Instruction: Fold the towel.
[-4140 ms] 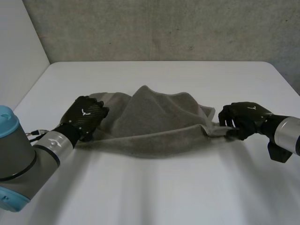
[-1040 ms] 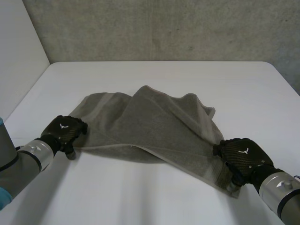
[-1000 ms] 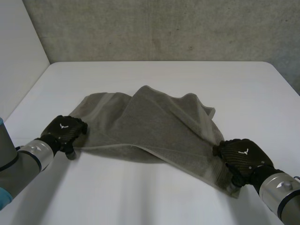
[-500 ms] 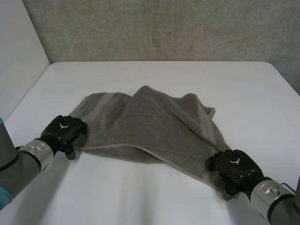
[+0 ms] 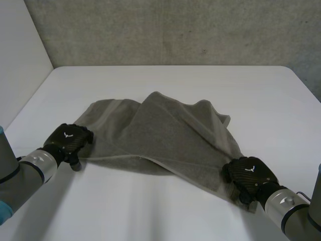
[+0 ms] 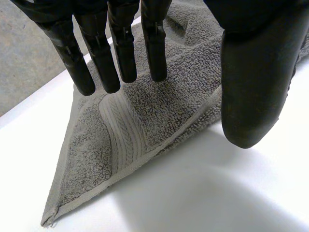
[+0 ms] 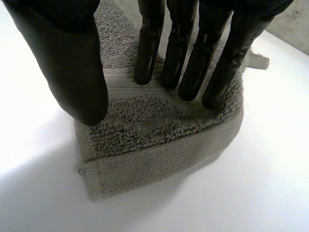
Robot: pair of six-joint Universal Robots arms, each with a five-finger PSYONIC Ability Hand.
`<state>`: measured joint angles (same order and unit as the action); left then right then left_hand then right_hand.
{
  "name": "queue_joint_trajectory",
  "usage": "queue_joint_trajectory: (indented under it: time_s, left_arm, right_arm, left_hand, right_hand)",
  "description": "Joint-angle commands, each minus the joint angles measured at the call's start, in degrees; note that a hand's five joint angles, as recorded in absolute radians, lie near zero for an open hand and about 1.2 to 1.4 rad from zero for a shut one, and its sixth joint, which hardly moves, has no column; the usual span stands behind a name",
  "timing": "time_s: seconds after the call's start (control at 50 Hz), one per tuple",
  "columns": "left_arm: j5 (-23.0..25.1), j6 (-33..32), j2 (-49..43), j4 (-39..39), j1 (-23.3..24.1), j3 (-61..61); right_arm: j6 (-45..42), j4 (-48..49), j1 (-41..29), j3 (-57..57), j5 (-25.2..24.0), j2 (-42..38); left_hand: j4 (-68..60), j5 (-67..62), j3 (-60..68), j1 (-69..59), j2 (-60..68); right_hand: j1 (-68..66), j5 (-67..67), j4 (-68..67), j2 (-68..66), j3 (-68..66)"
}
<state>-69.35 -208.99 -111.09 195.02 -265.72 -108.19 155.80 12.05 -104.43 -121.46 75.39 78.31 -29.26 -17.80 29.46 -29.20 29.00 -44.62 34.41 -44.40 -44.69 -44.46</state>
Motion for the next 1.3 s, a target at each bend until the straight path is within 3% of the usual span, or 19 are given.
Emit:
queue_joint_trajectory:
  time_s: [0.02, 0.1, 0.14, 0.26, 0.38, 0.54, 0.58, 0.64, 0.68, 0.74, 1.02, 1.2, 1.3]
  left_arm:
    - [-0.09, -0.02, 0.00, 0.01, -0.06, 0.00]
    - [-0.09, -0.02, 0.00, 0.01, -0.06, 0.00]
    - [-0.09, 0.07, 0.00, 0.01, 0.03, 0.00]
    - [-0.09, 0.07, 0.00, 0.01, 0.03, 0.00]
    - [-0.09, 0.16, 0.44, -0.08, 0.12, 0.00]
    - [-0.18, 0.25, 0.53, -0.08, 0.12, -0.09]
    - [-0.09, 0.16, 0.62, -0.08, 0.12, -0.44]
    - [-0.09, 0.16, 0.62, -0.08, 0.12, -0.53]
    - [-0.09, 0.16, 0.79, -0.08, 0.12, -0.62]
    - [0.00, 0.16, 0.88, -0.08, 0.03, -0.70]
    - [-0.09, 0.16, 0.88, -0.08, 0.29, -0.70]
    - [0.00, 0.16, 0.88, 0.01, 0.29, -0.70]
    - [-0.09, 0.16, 0.88, 0.01, 0.56, -0.79]
  right_arm:
    - [-0.23, 0.43, -0.07, -0.01, 0.02, -1.58]
    - [-0.23, 0.61, -0.07, -0.18, 0.02, -1.66]
    - [-0.23, 0.61, 0.02, -0.10, -0.07, -1.66]
    - [-0.23, -0.18, 0.55, 1.57, 0.10, -0.35]
    - [0.03, -5.10, 3.62, 6.67, -0.33, 6.95]
    - [-0.41, -11.08, 5.38, 9.75, -4.82, 7.48]
    - [-1.28, -12.74, 5.38, 8.26, -6.74, 7.48]
    - [-3.05, -13.36, 5.38, 7.11, -8.24, 7.39]
    - [-8.99, -14.15, 5.91, 4.84, -10.61, 7.39]
    - [-12.70, -15.03, 7.48, 4.21, -11.23, 7.30]
    - [-22.37, -20.22, 12.58, 1.67, -13.17, 7.30]
    - [-23.44, -19.69, 13.38, 0.26, -14.66, 6.95]
    - [-23.52, -19.43, 13.90, -0.18, -18.25, 5.64]
  left_hand:
    - [1.21, -0.25, -1.42, 1.15, -0.96]
    - [1.04, -0.41, -1.25, 0.98, -0.79]
    - [1.04, -0.41, -1.25, 0.98, -0.79]
    - [1.04, -0.41, -1.25, 0.98, -0.79]
    - [1.04, -0.41, -1.25, 0.98, -0.79]
    - [1.04, -0.41, -1.25, 0.98, -0.79]
    - [1.04, -0.41, -1.25, 0.98, -0.79]
    - [1.04, -0.41, -1.25, 0.98, -0.79]
    - [1.04, -0.41, -1.25, 0.98, -0.79]
    - [1.04, -0.41, -1.25, 0.98, -0.79]
    - [1.04, -0.41, -1.25, 0.98, -0.79]
    - [1.04, -0.41, -1.25, 0.98, -0.79]
    - [1.04, -0.41, -1.25, 0.98, -0.79]
  right_hand:
    - [-8.80, 9.02, -9.02, -8.74, -8.97]
    - [-20.80, 21.02, -21.02, -20.74, -20.97]
    - [-35.30, 35.52, -35.52, -35.23, -35.46]
    - [-35.38, 35.59, -35.60, -35.31, -35.54]
    - [-35.38, 35.59, -35.60, -35.31, -35.54]
    - [-35.38, 35.59, -35.60, -35.31, -35.54]
    - [-6.62, 6.84, -6.84, -6.56, -6.79]
    - [0.06, 0.16, -0.16, 0.12, -0.11]
    - [16.65, -16.44, 16.43, 16.72, 16.49]
    - [21.90, -21.68, 21.68, 21.96, 21.74]
    - [22.94, -22.72, 22.72, 23.00, 22.77]
    - [21.42, -21.20, 21.20, 21.48, 21.26]
    - [17.73, -17.51, 17.51, 17.79, 17.56]
